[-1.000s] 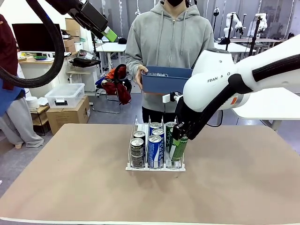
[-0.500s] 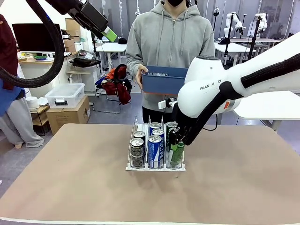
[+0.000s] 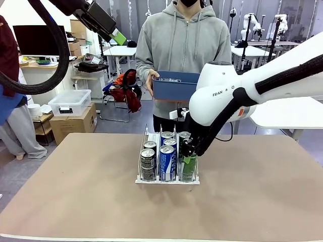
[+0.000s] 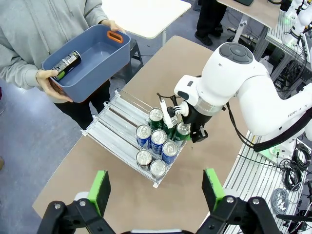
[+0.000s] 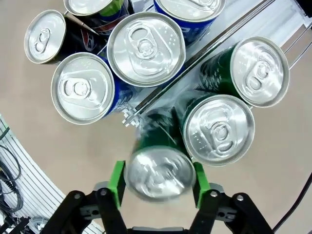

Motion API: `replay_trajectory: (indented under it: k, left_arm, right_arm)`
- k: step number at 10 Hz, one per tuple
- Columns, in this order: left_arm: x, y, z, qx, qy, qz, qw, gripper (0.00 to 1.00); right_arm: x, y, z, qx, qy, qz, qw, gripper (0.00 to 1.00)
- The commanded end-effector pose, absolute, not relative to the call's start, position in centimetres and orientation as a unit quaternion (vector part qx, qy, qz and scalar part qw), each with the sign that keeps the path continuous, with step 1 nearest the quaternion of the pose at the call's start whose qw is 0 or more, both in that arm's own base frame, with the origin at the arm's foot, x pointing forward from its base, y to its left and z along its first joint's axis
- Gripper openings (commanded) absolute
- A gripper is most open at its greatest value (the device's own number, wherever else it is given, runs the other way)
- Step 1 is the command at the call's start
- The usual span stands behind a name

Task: Fill the beverage cans into the dispenser.
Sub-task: Place the picked Sprite in the line of the Automatic Can Dispenser with the same cans, then pick up the Pepsi coke handed by the human.

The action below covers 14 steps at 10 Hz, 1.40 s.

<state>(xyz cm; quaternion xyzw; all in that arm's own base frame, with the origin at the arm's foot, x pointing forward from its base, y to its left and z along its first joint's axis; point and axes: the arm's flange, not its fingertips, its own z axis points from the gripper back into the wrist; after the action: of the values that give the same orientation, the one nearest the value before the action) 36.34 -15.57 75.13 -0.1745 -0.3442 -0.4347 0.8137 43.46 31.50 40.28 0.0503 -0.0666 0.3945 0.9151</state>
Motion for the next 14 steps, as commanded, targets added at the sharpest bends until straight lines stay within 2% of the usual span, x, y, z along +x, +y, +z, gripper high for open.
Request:
replay_trajectory:
  k: [1, 2, 3, 7, 8, 13, 14]
  left_arm:
    - [36.4, -15.4, 75.0, -0.178, -0.342, -0.433, 0.815, 1.00]
    - [36.4, -15.4, 75.0, -0.178, -0.342, -0.433, 0.815, 1.00]
    - [36.4, -15.4, 75.0, -0.178, -0.342, -0.433, 0.815, 1.00]
    - [36.4, -15.4, 75.0, -0.178, -0.342, -0.433, 0.815, 1.00]
    - [36.4, -15.4, 75.0, -0.178, -0.342, -0.433, 0.815, 1.00]
    - [36.4, -15.4, 75.0, -0.178, -0.342, -0.433, 0.815, 1.00]
    - [36.4, -15.4, 75.0, -0.178, -0.342, -0.433, 0.815, 1.00]
  right_arm:
    - [43.3, 31.1, 41.8, 0.042, -0.066, 0.381, 0.921, 0.97]
    - [43.0, 30.6, 42.6, 0.046, -0.070, 0.375, 0.923, 0.82]
    - [42.7, 30.1, 43.5, 0.054, -0.077, 0.372, 0.924, 1.00]
    - [40.4, 28.1, 46.4, 0.092, -0.130, 0.367, 0.916, 1.00]
    - [42.1, 29.4, 46.1, 0.063, -0.106, 0.369, 0.921, 1.00]
    - [41.7, 29.2, 45.9, 0.068, -0.105, 0.366, 0.922, 1.00]
    - [40.7, 28.1, 48.1, 0.103, -0.087, 0.431, 0.892, 1.00]
